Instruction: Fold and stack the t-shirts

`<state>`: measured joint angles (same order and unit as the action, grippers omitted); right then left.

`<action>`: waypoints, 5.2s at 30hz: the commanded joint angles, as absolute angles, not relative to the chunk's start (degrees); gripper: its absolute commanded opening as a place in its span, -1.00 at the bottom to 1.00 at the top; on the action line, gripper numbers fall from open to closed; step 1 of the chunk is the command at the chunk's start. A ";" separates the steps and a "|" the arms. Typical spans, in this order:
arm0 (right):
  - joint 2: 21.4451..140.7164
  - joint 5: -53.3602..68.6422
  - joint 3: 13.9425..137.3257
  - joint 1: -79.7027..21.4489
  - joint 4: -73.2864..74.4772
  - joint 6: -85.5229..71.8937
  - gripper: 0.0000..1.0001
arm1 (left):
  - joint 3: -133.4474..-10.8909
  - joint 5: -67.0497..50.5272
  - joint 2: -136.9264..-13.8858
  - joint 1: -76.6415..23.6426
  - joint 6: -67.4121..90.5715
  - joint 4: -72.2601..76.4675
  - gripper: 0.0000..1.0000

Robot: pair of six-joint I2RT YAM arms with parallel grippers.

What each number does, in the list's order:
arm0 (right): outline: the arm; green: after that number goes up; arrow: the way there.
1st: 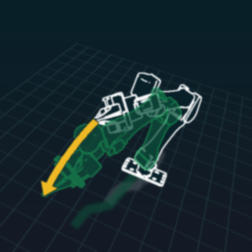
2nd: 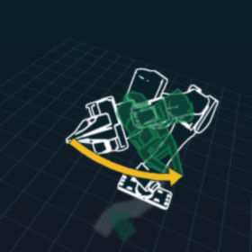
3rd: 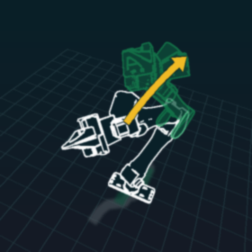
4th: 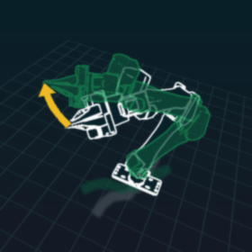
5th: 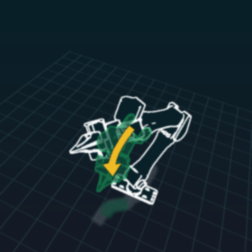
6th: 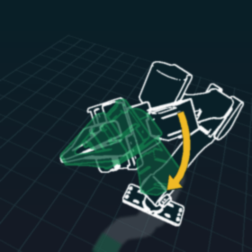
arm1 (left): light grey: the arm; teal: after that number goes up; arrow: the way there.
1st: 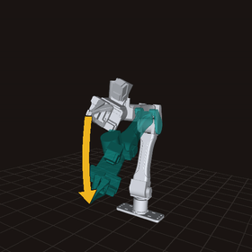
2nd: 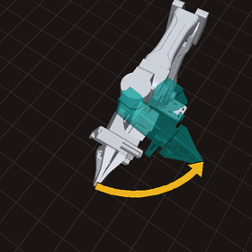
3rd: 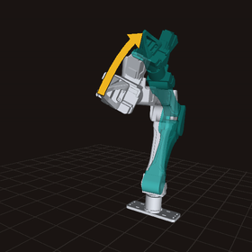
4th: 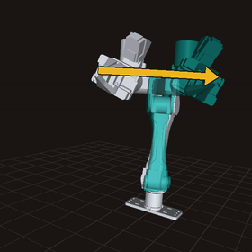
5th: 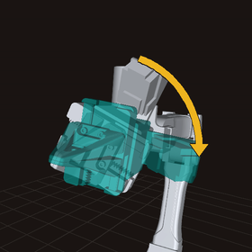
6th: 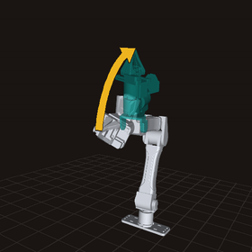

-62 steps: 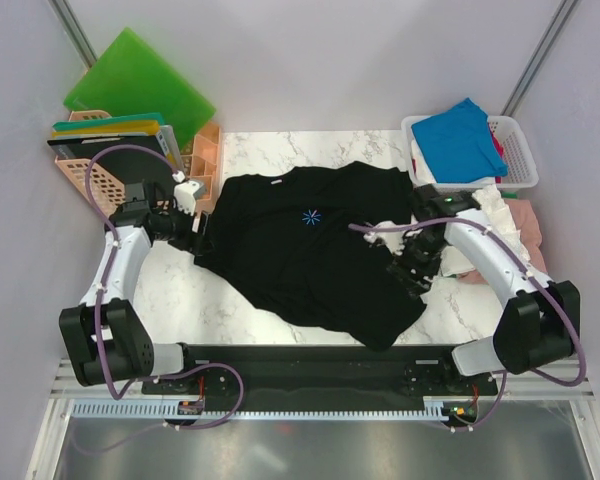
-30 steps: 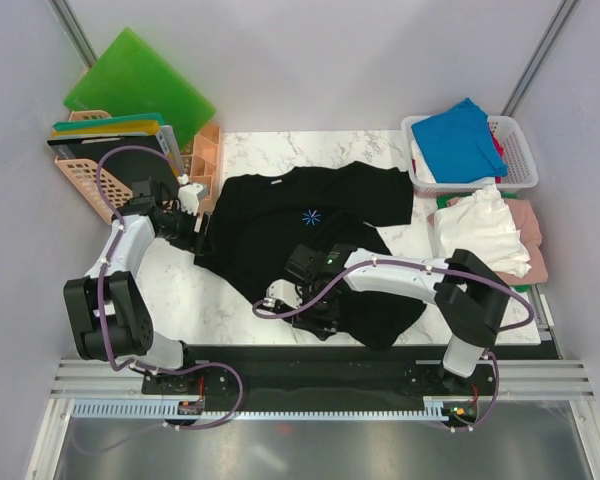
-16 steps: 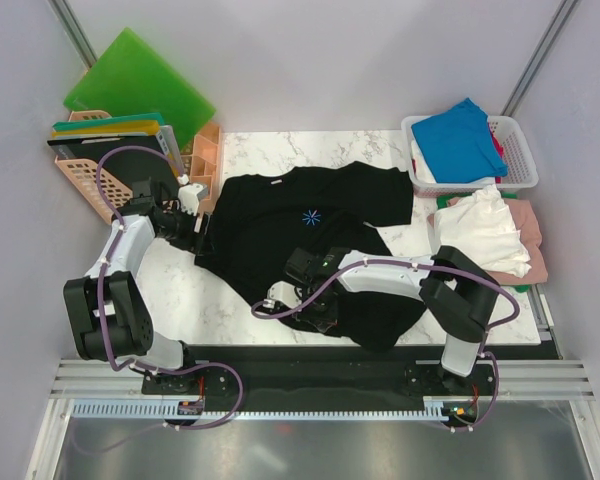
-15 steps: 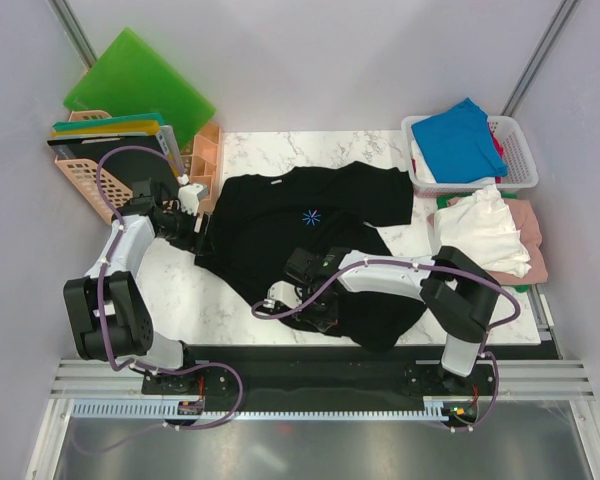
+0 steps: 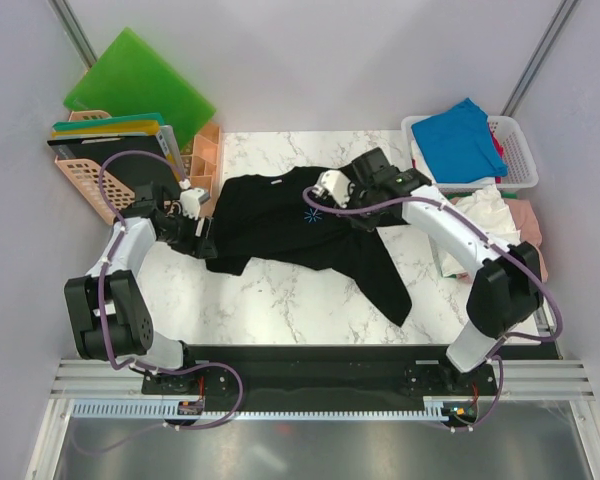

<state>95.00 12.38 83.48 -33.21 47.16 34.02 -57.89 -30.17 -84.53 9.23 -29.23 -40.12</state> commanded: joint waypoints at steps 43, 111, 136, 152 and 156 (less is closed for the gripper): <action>98.88 9.85 64.95 -31.90 28.92 21.27 0.40 | -54.49 -31.64 -84.29 7.65 -29.18 -35.68 0.52; 86.25 4.57 61.17 -28.30 35.93 14.24 -1.00 | -50.36 -32.43 -83.93 7.56 -29.88 -33.31 0.52; 73.22 -17.39 52.30 -14.15 39.99 23.11 0.39 | -51.33 -33.58 -83.67 7.47 -29.44 -33.84 0.52; 76.99 5.39 50.99 -20.20 37.03 28.12 0.22 | -53.88 -35.86 -86.40 7.03 -27.51 -34.10 0.52; 76.99 -4.83 45.44 -30.04 27.52 26.82 -0.02 | -53.61 -34.89 -86.22 6.77 -27.60 -34.19 0.52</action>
<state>77.45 1.50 47.35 -25.34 37.06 26.92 -51.77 -33.54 -86.21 7.20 -28.18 -34.26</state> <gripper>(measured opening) 0.518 0.759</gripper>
